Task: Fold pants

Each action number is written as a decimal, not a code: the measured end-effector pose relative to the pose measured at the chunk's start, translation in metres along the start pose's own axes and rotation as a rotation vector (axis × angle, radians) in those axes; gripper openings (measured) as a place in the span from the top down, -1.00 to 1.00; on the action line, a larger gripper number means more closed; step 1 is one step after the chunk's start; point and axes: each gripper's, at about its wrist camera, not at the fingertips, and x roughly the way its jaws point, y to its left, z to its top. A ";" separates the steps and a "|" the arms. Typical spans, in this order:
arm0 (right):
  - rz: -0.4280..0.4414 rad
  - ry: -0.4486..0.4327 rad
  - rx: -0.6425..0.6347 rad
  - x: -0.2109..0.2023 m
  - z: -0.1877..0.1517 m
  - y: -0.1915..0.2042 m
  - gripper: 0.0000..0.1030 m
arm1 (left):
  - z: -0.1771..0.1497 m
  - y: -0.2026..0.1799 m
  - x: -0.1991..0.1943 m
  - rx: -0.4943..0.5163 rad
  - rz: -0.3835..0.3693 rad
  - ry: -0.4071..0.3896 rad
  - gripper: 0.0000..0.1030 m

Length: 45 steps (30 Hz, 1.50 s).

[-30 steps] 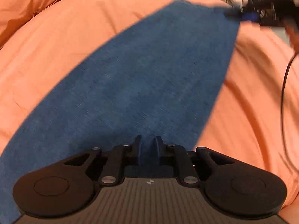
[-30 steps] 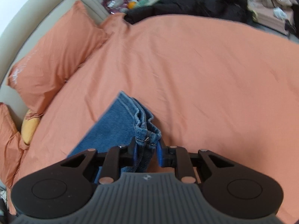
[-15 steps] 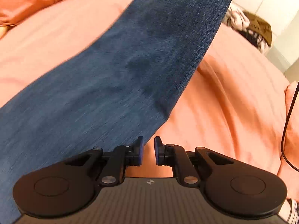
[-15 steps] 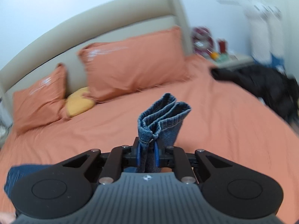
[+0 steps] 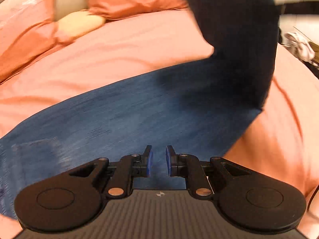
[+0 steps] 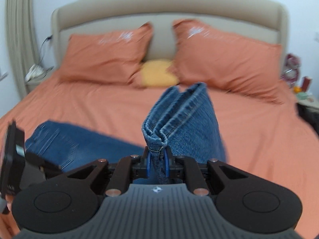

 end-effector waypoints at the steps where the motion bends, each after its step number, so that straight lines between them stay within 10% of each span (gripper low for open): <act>1: 0.018 0.028 -0.002 0.014 -0.004 0.016 0.84 | -0.005 0.008 -0.003 -0.010 0.010 -0.003 0.63; 12: 0.063 0.353 -0.135 0.145 -0.104 0.111 0.80 | -0.041 0.055 -0.025 -0.138 0.063 -0.009 0.44; 16: 0.099 0.397 -0.142 0.141 -0.108 0.106 0.25 | -0.048 0.068 -0.018 -0.210 0.000 -0.012 0.36; 19: 0.128 0.386 -0.126 0.129 -0.096 0.105 0.19 | -0.050 0.076 -0.015 -0.298 -0.078 -0.023 0.33; 31: -0.131 0.332 -0.073 0.145 -0.069 0.044 0.67 | -0.019 0.082 0.034 -0.607 -0.304 -0.035 -0.50; 37: -0.153 0.298 -0.045 0.128 -0.086 0.007 0.67 | -0.013 0.083 0.077 -0.760 -0.383 0.043 -0.43; 39: -0.174 0.278 -0.057 0.123 -0.093 -0.004 0.67 | -0.012 0.079 0.083 -0.764 -0.400 0.056 0.12; 41: -0.194 0.262 -0.055 0.117 -0.098 -0.016 0.67 | -0.007 0.074 0.081 -0.729 -0.352 0.049 0.53; 45: -0.229 0.236 -0.035 0.106 -0.107 -0.049 0.66 | 0.018 0.052 0.047 -0.522 -0.245 -0.093 0.61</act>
